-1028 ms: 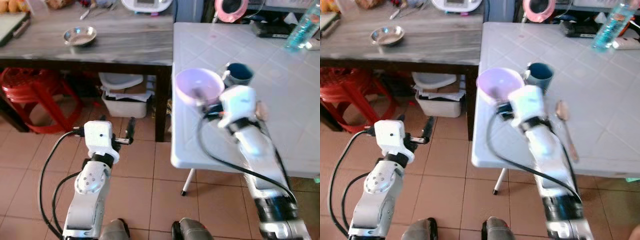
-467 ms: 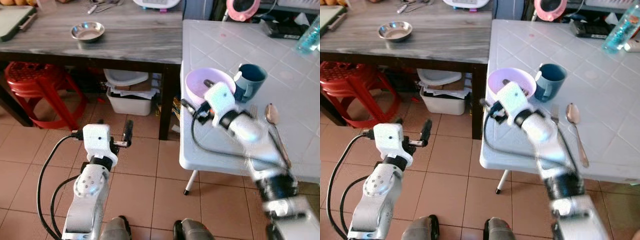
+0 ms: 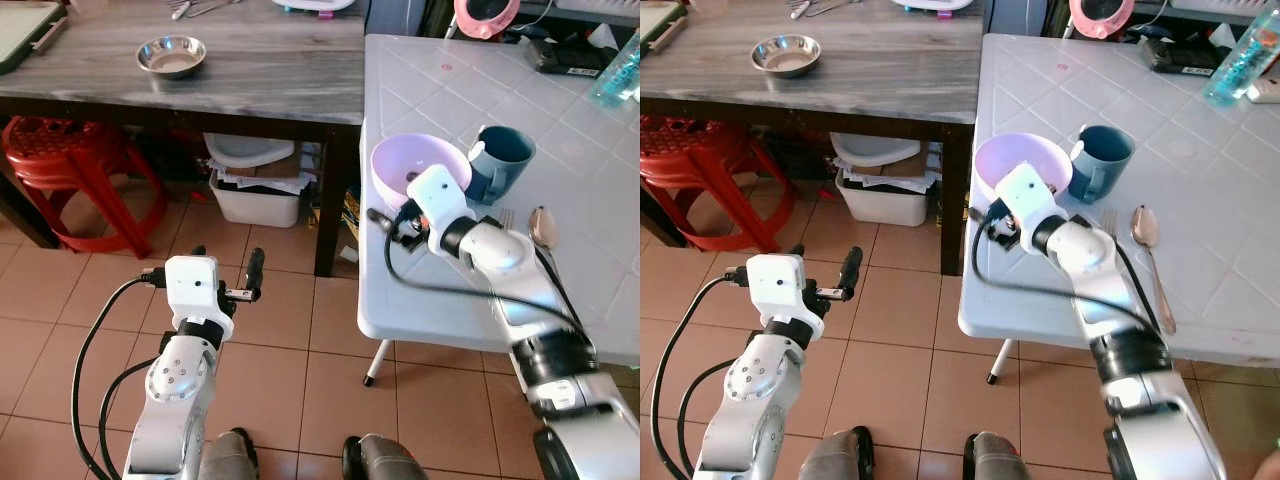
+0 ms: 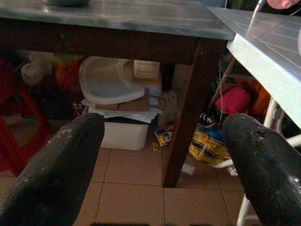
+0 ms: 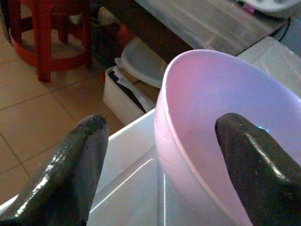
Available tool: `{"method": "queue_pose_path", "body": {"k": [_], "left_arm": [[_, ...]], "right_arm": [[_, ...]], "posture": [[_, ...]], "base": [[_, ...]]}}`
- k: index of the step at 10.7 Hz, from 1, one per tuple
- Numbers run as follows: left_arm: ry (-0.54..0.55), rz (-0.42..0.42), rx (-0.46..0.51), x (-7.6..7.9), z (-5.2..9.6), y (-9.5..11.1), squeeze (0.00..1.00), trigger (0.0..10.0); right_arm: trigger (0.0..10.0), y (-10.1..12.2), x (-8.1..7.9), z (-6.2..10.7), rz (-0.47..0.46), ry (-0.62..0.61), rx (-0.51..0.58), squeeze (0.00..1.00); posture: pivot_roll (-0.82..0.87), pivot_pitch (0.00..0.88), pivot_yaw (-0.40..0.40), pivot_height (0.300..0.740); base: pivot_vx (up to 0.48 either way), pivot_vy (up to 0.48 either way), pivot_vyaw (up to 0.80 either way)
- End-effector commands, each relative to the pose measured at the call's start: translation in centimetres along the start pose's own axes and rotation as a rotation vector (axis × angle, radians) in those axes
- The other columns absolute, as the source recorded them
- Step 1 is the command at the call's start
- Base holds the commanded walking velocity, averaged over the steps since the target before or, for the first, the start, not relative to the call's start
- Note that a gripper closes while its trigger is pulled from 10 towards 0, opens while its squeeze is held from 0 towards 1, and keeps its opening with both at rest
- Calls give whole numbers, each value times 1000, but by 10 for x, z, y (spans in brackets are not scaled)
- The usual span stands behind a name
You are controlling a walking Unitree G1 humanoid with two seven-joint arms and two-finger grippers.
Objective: Setting the table
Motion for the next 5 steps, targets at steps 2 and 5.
{"method": "queue_pose_path", "body": {"k": [2, 5], "left_arm": [[-16, 8, -8, 1, 1, 1, 0, 10000], [-44, -7, -17, 3, -1, 1, 0, 10000]], "right_arm": [[0, -2, 0, -3, 11, 44, -42, 0], [0, 0, 5, -7, 75, 67, -77, 0]], "posture": [[-38, 183, -20, 740], [-31, 188, -10, 740]], "base": [[0, 0, 0], [0, 0, 0]]}}
Point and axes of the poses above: a point about 5 cm out from each wrist's last joint towards the gripper, its own z axis pointing back from the gripper into the wrist, its own y axis along the axis of the wrist's last joint, x = y × z, the point moved 2 cm from there along -z, pointing out of the wrist towards the gripper, and after that the axes turned 4 degrees about -z, right-handed, at the moved point
